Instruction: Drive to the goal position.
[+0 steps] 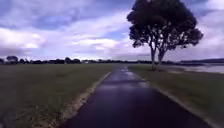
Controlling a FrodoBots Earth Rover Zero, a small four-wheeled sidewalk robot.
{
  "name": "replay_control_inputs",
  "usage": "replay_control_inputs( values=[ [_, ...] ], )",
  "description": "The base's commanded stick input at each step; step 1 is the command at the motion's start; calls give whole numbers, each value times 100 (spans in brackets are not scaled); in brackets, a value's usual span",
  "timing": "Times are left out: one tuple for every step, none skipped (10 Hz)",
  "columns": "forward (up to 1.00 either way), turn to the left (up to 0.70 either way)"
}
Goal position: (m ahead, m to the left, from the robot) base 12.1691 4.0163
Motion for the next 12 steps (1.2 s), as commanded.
replay_control_inputs(
  values=[
    [62, 0],
    [62, 0],
    [62, 0],
    [62, 0],
    [62, 0],
    [62, 0],
    [62, 0],
    [62, 0],
    [62, 0],
    [62, 0],
    [62, 0],
    [62, 0]
  ],
)
